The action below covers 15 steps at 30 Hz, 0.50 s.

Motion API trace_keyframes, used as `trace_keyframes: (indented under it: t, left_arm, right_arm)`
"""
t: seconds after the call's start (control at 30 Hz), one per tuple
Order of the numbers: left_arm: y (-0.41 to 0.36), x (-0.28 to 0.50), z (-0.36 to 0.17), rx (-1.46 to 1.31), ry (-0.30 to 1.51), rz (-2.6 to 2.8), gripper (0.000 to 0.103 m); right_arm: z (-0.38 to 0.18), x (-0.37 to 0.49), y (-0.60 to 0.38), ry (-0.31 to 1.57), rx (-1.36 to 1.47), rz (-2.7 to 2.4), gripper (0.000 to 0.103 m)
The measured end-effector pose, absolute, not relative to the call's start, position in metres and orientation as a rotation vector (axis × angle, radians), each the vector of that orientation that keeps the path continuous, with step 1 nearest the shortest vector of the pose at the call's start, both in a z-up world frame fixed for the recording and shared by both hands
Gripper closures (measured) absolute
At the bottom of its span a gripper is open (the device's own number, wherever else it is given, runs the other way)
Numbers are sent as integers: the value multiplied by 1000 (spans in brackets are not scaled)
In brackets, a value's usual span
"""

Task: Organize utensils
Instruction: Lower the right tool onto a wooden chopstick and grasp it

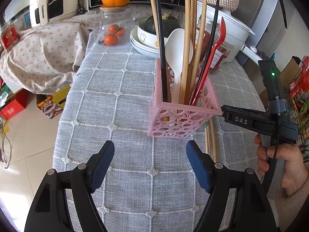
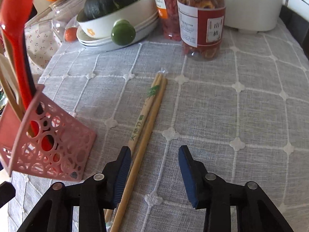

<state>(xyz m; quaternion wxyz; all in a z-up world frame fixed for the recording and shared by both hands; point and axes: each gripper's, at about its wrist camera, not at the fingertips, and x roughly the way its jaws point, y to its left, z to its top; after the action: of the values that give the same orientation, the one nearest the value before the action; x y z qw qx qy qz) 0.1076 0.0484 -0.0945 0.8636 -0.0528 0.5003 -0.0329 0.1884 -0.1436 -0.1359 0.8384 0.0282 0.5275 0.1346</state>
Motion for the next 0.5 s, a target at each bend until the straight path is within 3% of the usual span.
trace_keyframes:
  t: [0.2, 0.33, 0.5]
  left_arm:
    - [44, 107, -96, -92, 1058, -89, 24]
    - [39, 103, -94, -57, 1055, -108, 24]
    - [22, 95, -84, 4, 1050, -166, 24]
  right_arm:
    - [-143, 197, -131, 1125, -17, 249, 74]
    - [-143, 199, -135, 1155, -58, 207, 97]
    - [-135, 189, -165, 1213, 37, 196, 99]
